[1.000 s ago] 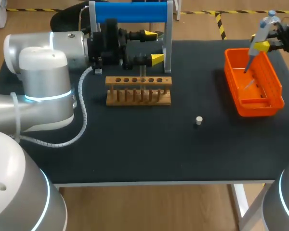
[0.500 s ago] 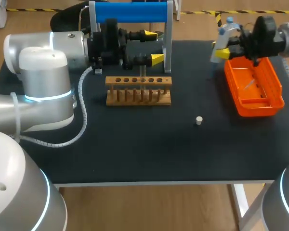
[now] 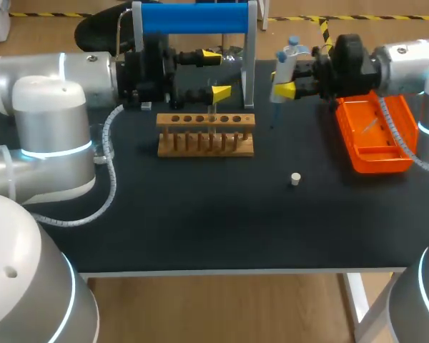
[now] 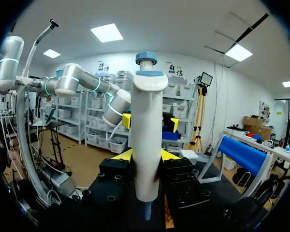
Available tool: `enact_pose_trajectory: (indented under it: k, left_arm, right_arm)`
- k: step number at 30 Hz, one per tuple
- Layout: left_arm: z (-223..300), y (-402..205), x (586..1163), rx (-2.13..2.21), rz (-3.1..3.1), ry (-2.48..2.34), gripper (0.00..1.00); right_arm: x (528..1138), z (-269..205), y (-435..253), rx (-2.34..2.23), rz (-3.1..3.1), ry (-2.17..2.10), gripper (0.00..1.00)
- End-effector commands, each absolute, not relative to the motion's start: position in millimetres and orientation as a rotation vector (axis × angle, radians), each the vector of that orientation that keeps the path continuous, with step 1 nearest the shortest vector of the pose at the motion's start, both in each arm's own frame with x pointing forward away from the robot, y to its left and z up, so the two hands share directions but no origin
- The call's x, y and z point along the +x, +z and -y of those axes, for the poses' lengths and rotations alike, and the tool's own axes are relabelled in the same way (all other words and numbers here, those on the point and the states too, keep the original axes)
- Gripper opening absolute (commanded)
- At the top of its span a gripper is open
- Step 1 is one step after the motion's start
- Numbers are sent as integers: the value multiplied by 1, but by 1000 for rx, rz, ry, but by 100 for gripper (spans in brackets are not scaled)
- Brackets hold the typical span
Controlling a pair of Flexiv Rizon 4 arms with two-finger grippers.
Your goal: Invert the test tube, pick up the pipette, mount the tip to pipette, aspirate from beaker and dispense into the tube, eject the tip, return the pipette, and cap with the stopper.
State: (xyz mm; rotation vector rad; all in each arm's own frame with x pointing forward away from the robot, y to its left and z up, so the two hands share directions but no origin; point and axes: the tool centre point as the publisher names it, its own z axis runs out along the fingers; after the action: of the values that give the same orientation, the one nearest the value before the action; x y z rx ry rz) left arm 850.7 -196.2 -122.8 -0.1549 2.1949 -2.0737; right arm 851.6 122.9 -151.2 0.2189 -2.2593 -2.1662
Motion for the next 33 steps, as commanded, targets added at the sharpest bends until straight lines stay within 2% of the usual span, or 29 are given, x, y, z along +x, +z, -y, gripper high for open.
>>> enact_pose_trajectory:
  k: [1, 33]
  left_arm:
    - [187, -121, 844, -142, -2185, -2074, 100]
    - [187, -121, 844, -142, -2185, -2074, 100]
  right_arm:
    - [851, -145, -154, 203, 2263, -2144, 0]
    - [851, -222, -162, 207, 2242, -2115, 0]
